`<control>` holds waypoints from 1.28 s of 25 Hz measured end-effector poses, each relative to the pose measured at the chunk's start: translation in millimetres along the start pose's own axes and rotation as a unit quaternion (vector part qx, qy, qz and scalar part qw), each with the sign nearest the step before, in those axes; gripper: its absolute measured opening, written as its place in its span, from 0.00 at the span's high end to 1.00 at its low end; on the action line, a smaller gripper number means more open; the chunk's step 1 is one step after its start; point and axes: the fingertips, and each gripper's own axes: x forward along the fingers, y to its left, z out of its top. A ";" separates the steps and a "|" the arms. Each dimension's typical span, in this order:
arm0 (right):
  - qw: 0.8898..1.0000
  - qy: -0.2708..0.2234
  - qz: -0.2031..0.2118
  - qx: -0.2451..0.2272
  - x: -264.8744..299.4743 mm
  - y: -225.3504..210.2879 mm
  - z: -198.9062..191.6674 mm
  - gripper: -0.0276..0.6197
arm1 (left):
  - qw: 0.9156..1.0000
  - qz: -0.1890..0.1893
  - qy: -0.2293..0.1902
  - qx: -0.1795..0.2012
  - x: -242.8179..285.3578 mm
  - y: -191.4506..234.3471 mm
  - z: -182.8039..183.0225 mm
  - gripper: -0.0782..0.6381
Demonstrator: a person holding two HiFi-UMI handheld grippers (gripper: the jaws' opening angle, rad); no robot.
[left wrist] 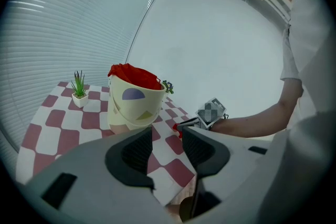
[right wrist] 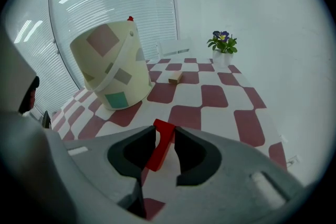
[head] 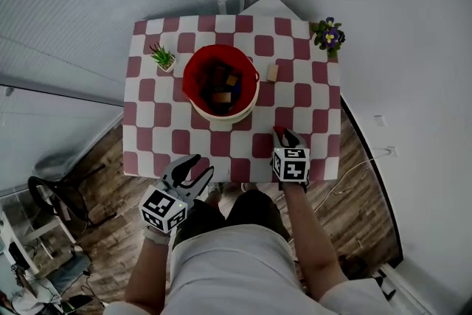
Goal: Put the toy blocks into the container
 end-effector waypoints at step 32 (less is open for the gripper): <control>0.981 -0.154 0.061 -0.104 -102.0 86.5 177.2 0.77 | 0.993 0.032 -0.109 0.019 -37.0 16.5 64.9 0.67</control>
